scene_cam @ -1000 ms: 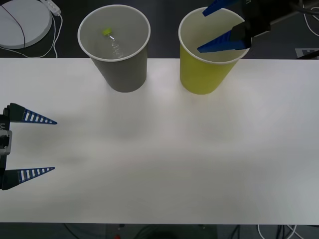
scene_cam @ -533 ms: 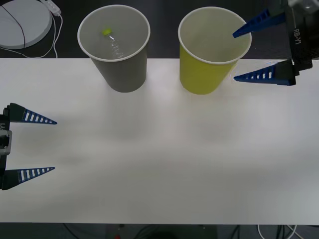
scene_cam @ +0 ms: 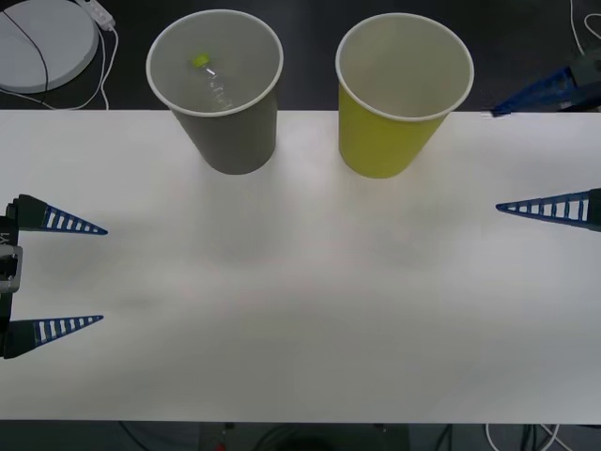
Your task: Put the can into the green bin and the plastic bottle into the gray bin
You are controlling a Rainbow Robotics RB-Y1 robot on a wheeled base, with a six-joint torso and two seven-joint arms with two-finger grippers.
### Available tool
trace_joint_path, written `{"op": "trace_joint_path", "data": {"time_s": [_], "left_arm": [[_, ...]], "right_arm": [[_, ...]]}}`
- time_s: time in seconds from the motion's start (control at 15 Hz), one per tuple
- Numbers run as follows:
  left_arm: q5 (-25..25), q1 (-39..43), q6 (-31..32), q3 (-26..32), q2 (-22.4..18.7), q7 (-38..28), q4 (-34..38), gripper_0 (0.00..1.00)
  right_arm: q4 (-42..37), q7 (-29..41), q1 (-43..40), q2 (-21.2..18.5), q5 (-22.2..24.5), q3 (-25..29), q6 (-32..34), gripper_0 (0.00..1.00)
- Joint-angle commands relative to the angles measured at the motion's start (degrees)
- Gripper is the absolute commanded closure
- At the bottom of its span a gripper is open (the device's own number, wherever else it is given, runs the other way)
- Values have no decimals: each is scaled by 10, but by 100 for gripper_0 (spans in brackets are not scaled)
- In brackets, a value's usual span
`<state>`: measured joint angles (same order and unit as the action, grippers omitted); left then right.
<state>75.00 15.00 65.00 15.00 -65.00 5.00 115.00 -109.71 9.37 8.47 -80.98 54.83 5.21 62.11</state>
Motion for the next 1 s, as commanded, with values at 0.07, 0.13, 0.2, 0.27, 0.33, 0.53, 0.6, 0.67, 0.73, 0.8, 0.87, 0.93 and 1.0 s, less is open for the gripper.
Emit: {"op": "trace_joint_path", "data": {"time_s": [0.07, 0.13, 0.2, 0.27, 0.33, 0.53, 0.6, 0.67, 0.73, 0.8, 0.87, 0.93, 1.0], "left_arm": [[0, 0, 0, 0, 0, 0, 0, 0], [0, 0, 0, 0, 0, 0, 0, 0], [0, 0, 0, 0, 0, 0, 0, 0], [0, 0, 0, 0, 0, 0, 0, 0], [0, 0, 0, 0, 0, 0, 0, 0], [0, 0, 0, 0, 0, 0, 0, 0], [0, 0, 0, 0, 0, 0, 0, 0], [0, 0, 0, 0, 0, 0, 0, 0], [0, 0, 0, 0, 0, 0, 0, 0], [0, 0, 0, 0, 0, 0, 0, 0], [0, 0, 0, 0, 0, 0, 0, 0], [0, 0, 0, 0, 0, 0, 0, 0], [0, 0, 0, 0, 0, 0, 0, 0]], "right_arm": [[-66, 6, -140, 28, 31, 125, 0, 0], [-82, 9, -177, 37, 32, 154, 0, 0], [-96, 11, -207, 46, 32, 171, 0, 0], [-111, 12, -240, 56, 33, 186, 0, 0], [-121, 12, -260, 66, 33, 193, 0, 0], [-141, 4, -304, 86, 34, 201, 0, 0], [-147, 1, -319, 92, 33, 201, 0, 0], [-150, -3, -329, 96, 33, 201, 0, 0], [-150, -7, -340, 101, 30, 201, 0, 0], [-150, -16, -352, 105, 26, 201, 0, 0], [-150, -21, -356, 107, 25, 199, 0, 0], [-149, -28, -363, 109, 25, 199, 0, 0], [-148, -37, -371, 113, 24, 198, 0, 0]]}}
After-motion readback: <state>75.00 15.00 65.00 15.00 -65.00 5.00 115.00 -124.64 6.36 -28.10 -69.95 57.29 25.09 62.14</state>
